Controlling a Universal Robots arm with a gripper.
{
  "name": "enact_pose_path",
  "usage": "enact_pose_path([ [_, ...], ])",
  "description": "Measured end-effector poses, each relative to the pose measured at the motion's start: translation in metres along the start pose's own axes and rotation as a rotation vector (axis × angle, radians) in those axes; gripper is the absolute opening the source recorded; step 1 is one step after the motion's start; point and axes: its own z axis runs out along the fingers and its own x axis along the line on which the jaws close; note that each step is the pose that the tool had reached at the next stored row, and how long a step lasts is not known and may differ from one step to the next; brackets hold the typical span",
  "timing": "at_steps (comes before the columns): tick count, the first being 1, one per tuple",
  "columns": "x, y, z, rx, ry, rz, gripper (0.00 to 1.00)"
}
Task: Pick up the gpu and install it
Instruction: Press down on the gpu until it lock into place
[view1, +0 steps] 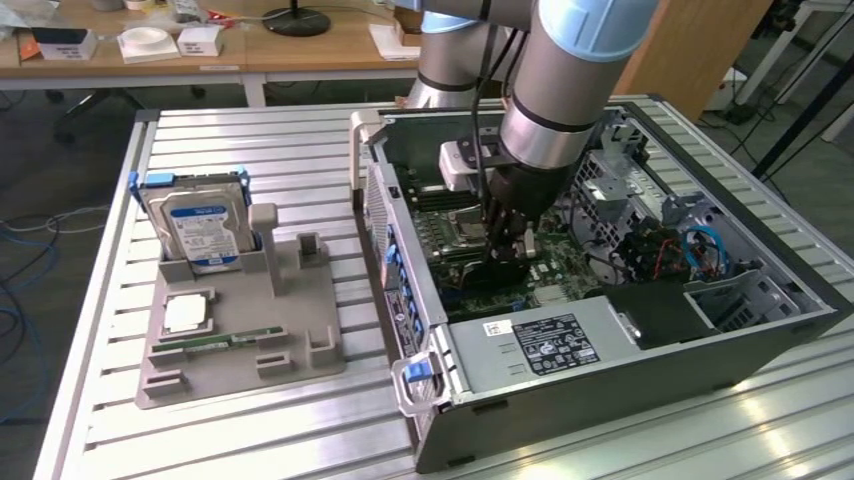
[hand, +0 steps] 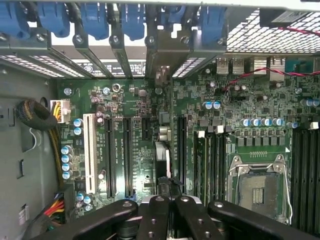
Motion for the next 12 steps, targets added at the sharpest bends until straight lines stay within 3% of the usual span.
enact_pose_path([
  [4, -0.0010, 0.0002, -0.0045, -0.0056, -0.0040, 0.002, 0.11],
  [12, -0.0001, -0.0001, 0.0005, -0.0088, 0.0030, 0.001, 0.11],
])
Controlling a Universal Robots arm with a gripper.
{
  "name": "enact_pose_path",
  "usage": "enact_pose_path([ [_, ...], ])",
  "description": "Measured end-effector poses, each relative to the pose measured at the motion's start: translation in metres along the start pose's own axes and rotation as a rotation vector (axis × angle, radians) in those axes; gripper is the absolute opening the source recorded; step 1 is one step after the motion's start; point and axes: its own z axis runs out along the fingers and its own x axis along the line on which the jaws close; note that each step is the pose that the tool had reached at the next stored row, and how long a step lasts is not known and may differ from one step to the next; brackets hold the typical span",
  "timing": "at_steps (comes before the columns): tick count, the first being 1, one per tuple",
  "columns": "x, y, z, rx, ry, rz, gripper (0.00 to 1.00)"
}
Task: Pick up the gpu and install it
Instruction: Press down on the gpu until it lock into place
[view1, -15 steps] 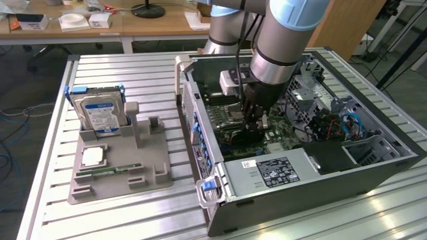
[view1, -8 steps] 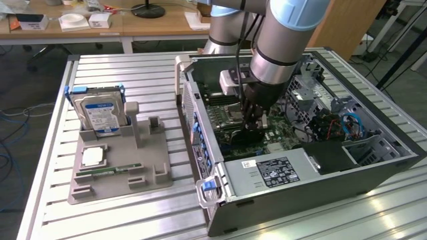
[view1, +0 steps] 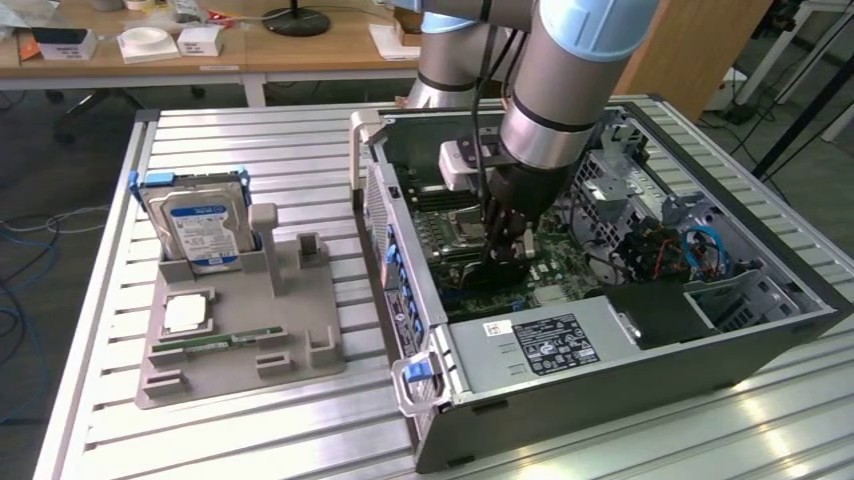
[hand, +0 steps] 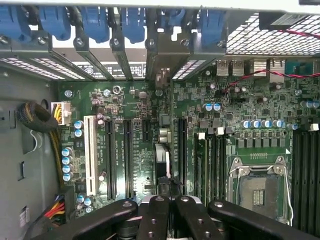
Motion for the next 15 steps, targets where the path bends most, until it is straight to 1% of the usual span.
enact_pose_path([
  [1, 0.000, -0.0001, -0.0002, -0.0013, -0.0001, 0.000, 0.11],
  [2, -0.001, -0.0002, -0.0015, -0.0035, -0.0018, 0.001, 0.11],
  [3, -0.001, 0.0000, -0.0023, -0.0043, -0.0060, 0.003, 0.11],
  [4, -0.001, 0.0003, -0.0054, -0.0057, -0.0077, 0.006, 0.11],
  [6, -0.001, 0.0005, -0.0154, -0.0070, -0.0048, 0.011, 0.11],
  [8, -0.002, 0.0005, -0.0245, -0.0069, -0.0049, 0.015, 0.11],
  [9, -0.002, 0.0005, -0.0259, -0.0069, -0.0049, 0.015, 0.11],
  [15, -0.002, 0.0006, -0.0260, -0.0070, -0.0048, 0.015, 0.11],
])
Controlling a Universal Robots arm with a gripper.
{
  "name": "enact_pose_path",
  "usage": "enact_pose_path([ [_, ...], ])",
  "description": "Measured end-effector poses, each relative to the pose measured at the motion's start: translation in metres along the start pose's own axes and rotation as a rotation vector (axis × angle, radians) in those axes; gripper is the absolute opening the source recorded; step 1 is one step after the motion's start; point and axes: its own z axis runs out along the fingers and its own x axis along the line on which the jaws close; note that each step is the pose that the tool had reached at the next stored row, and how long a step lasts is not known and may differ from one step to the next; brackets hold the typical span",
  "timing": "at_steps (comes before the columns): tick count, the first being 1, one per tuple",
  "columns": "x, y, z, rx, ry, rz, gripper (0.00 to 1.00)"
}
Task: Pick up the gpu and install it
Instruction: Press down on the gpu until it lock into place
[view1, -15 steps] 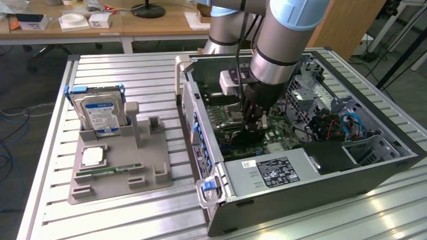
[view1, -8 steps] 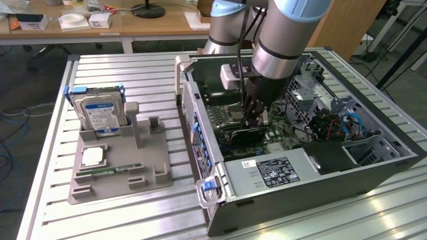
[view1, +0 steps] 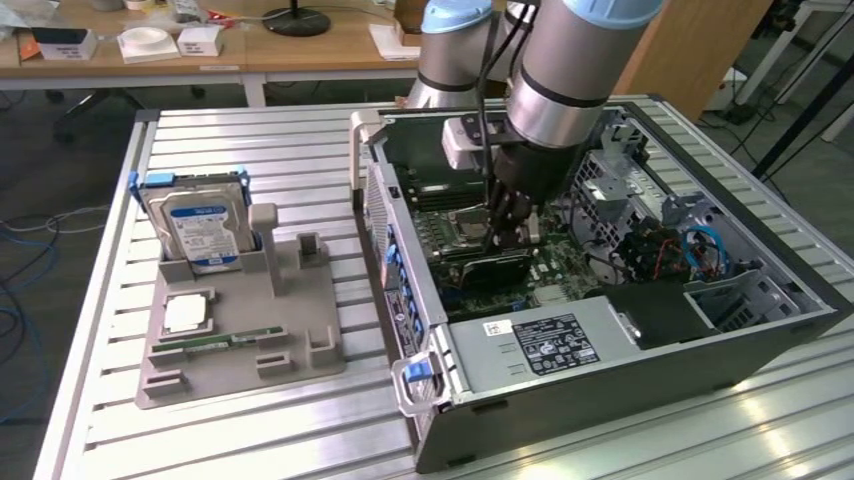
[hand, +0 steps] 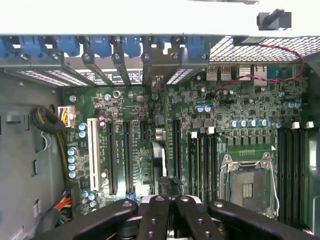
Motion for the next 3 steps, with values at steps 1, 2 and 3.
enact_pose_path([
  [1, 0.0000, 0.0000, 0.0000, 0.0000, 0.0000, 0.000, 0.11],
  [2, 0.0000, 0.0000, 0.0000, 0.0000, 0.0000, 0.000, 0.11],
  [3, 0.0000, 0.0000, 0.0000, 0.0000, 0.0000, 0.000, 0.11],
])
